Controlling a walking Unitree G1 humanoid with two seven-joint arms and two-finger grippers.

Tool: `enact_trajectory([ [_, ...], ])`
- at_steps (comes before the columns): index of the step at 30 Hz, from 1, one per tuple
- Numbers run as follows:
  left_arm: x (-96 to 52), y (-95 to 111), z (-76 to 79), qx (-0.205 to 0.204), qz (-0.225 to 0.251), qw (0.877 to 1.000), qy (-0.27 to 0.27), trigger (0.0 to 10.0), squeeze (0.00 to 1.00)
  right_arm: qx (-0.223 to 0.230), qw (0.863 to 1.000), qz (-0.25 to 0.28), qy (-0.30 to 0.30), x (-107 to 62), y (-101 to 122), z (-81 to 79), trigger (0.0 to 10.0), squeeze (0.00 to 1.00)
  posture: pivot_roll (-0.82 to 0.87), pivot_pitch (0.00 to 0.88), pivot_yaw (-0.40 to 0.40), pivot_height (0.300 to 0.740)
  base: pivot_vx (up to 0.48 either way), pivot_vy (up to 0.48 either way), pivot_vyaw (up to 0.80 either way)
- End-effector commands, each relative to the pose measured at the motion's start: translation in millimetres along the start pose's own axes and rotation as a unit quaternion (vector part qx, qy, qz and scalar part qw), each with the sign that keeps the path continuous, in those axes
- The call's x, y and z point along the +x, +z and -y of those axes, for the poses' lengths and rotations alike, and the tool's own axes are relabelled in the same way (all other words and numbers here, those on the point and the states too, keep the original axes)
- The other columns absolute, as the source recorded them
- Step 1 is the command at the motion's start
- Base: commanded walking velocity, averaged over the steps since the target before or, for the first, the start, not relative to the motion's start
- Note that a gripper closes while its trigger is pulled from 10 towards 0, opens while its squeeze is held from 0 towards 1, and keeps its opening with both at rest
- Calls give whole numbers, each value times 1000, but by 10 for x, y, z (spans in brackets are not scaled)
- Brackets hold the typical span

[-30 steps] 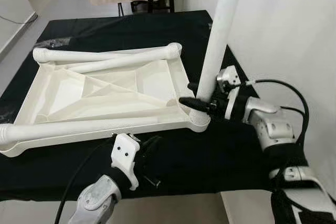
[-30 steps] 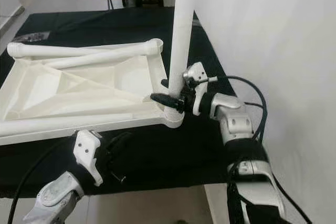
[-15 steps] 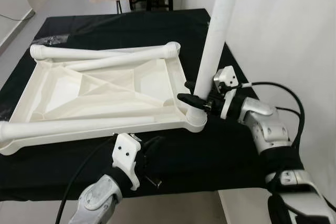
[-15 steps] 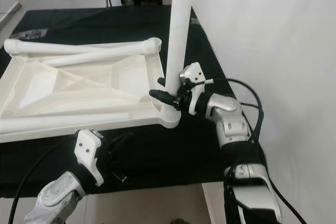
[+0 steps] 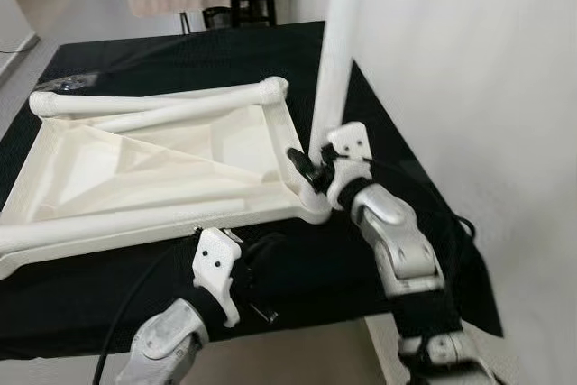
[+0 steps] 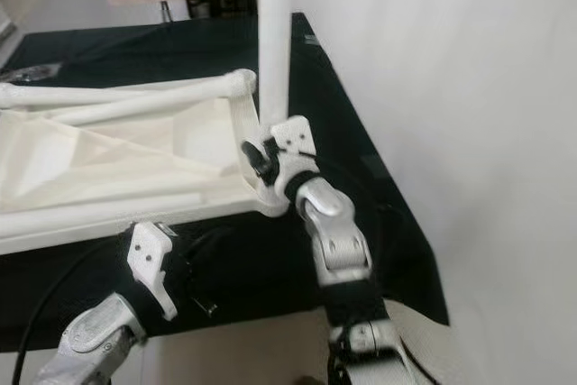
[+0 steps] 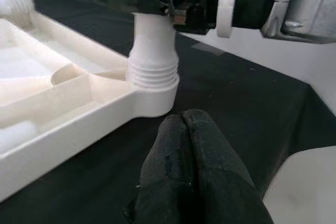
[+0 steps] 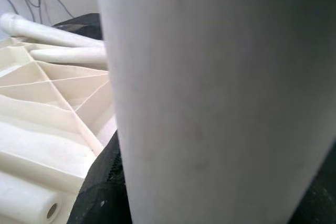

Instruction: Building children table

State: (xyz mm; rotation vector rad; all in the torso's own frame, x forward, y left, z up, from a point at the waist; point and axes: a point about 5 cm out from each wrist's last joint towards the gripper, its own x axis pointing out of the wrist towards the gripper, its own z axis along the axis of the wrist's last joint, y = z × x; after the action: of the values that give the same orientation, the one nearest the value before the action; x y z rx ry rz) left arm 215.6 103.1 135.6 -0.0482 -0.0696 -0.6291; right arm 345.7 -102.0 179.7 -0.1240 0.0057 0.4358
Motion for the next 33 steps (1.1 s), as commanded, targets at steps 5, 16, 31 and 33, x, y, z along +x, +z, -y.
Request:
enact_trajectory([
  [5, -5, -14, 19, -6, -5, 1000, 0, 10000, 0, 29, 991, 20, 127, 13, 16, 16, 10000, 1000, 17, 142, 2, 740, 0, 0, 0],
  [16, 3, -24, 33, -10, -6, 1000, -5, 10000, 0, -15, 931, 55, 361, -109, 257, 61, 10000, 0, 26, 130, 4, 740, 0, 0, 0],
  [31, -19, -46, 62, -11, -9, 1000, -1, 10000, 0, 10, 910, 51, 410, -10, 276, 214, 0, 0, 32, 124, 2, 740, 0, 0, 0],
  [33, -24, -40, 66, -12, -9, 1000, -3, 10000, 0, 4, 932, 38, 361, -42, 173, 254, 0, 0, 19, 138, 6, 740, 0, 0, 0],
])
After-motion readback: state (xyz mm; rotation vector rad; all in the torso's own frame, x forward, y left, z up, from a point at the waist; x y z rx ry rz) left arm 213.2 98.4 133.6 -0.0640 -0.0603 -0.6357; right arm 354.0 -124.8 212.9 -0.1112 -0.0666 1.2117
